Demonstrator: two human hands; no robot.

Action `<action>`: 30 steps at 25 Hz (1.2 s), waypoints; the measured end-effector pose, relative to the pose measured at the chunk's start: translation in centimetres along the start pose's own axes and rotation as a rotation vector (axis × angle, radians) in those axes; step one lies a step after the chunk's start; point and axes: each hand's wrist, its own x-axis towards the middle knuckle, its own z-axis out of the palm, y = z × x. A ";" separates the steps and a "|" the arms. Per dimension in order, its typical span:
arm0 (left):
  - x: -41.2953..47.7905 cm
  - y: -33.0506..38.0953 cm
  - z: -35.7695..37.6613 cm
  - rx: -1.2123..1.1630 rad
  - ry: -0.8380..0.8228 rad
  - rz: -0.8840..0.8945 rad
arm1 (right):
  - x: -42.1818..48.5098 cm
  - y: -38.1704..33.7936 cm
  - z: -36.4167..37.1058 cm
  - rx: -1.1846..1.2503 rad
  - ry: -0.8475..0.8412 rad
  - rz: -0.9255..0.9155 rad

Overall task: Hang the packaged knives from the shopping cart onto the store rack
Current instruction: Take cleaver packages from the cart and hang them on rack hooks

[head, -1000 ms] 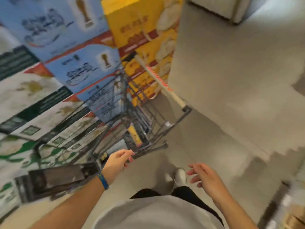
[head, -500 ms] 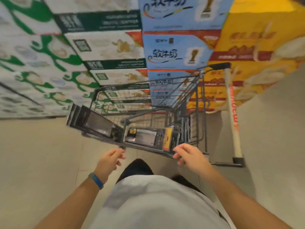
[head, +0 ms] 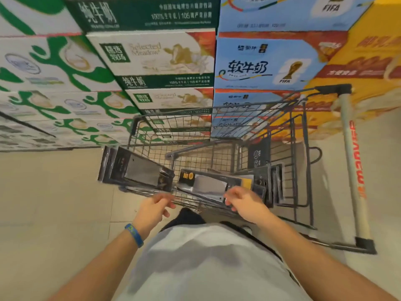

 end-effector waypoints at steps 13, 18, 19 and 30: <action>11.6 9.4 -2.0 0.081 -0.195 -0.032 | 9.4 -2.5 -1.3 -0.686 0.225 0.081; 9.6 6.3 -0.3 0.123 -0.245 -0.072 | 10.8 0.2 0.5 -1.007 0.026 0.228; 9.3 5.8 -0.2 0.132 -0.258 -0.085 | 10.3 0.8 1.3 -1.057 0.085 0.223; 11.6 7.0 -0.7 0.209 -0.256 -0.086 | 11.3 0.2 -0.1 -0.738 0.117 0.310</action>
